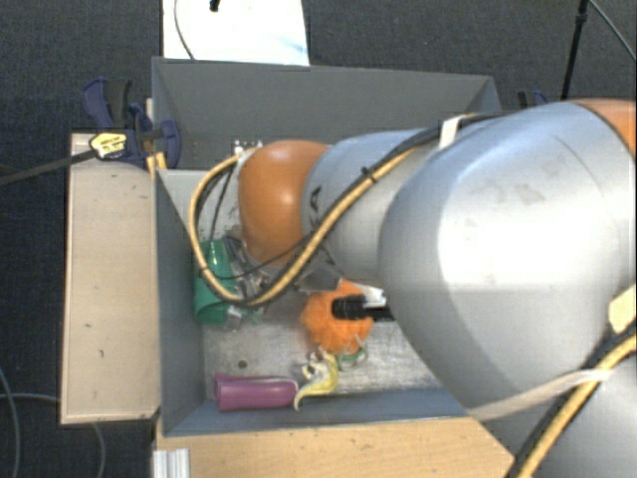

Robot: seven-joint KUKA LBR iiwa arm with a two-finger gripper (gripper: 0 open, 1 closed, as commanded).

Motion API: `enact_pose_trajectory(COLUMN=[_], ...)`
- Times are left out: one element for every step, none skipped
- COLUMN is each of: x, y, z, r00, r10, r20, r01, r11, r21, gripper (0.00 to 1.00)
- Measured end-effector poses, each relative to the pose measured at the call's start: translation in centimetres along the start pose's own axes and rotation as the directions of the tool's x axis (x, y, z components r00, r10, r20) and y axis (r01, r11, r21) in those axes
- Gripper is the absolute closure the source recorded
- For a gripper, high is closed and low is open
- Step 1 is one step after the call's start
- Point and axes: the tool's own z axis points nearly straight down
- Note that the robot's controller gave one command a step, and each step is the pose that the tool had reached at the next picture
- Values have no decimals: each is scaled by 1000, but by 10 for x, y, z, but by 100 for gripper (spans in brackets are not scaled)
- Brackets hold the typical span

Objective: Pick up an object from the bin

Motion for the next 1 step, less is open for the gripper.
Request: enact_pose_trajectory(x=[0], y=[0], z=[0], r00=[1000], r10=[3], r20=[0], r01=[-3], r11=[1000], r21=[0], gripper=[100])
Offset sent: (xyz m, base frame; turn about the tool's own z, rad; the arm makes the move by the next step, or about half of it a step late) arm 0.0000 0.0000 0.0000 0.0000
